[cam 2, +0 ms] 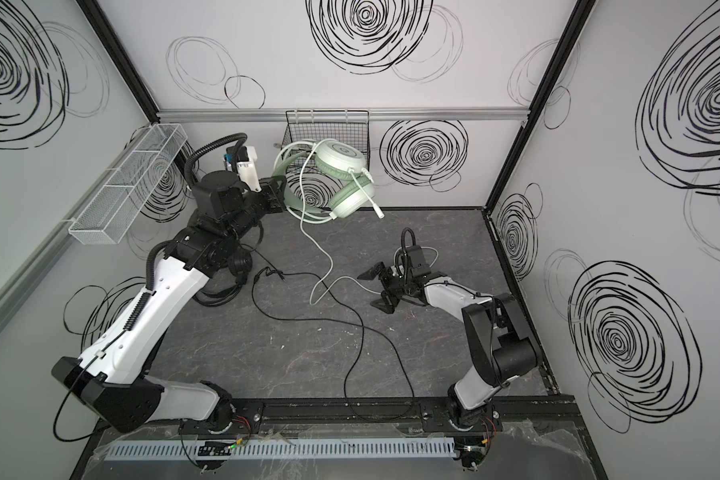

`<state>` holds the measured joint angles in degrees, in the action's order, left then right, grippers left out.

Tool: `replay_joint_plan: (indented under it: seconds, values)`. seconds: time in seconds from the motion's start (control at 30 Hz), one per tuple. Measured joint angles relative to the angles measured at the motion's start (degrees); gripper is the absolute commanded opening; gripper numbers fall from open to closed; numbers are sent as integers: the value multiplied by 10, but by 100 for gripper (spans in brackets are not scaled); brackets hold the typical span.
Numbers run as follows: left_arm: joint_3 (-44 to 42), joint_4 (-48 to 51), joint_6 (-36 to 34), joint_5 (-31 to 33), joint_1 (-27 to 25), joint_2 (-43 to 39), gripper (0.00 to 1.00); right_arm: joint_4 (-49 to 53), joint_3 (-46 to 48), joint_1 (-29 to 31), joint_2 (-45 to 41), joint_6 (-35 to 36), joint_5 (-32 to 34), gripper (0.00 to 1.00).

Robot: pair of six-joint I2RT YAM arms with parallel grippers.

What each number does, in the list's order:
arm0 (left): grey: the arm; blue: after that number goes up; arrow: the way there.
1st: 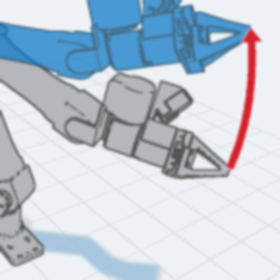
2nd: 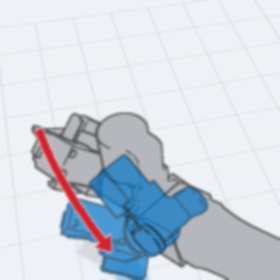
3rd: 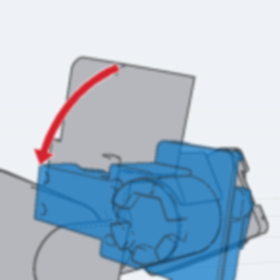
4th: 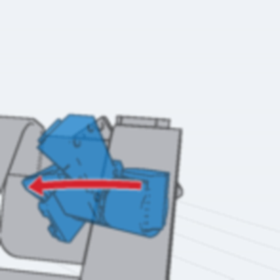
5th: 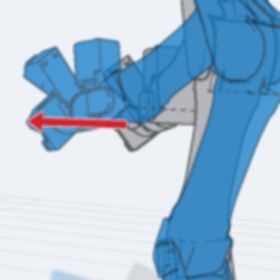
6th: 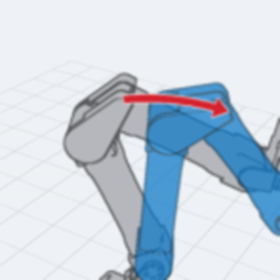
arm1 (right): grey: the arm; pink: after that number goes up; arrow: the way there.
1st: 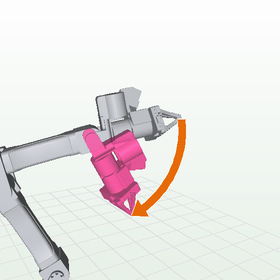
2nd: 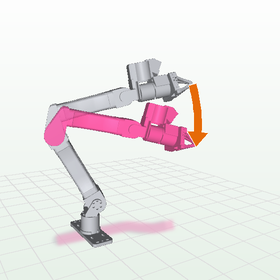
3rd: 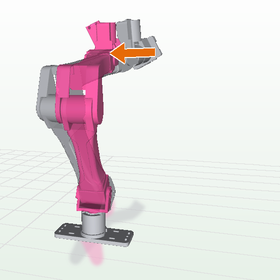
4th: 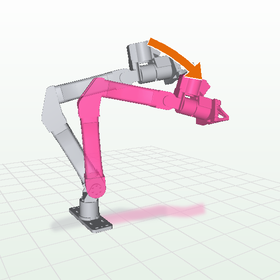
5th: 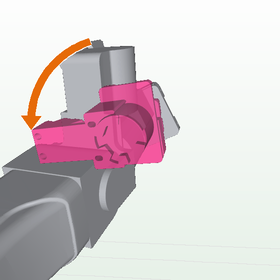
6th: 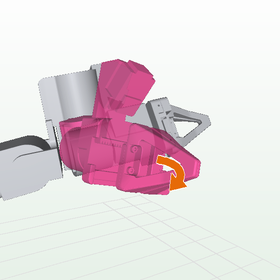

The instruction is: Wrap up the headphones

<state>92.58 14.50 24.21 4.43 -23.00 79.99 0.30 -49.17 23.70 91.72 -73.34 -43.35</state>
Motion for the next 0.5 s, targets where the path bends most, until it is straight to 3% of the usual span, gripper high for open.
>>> replay_joint_plan:
  seconds: [0.23,0.5]
  values:
    - [7,0,4,-22,9,2,0,-51,-42,61,69,-66,6,97]
    - [7,-1,14,-35,9,2,0,-84,-117,93,161,-104,7,97]
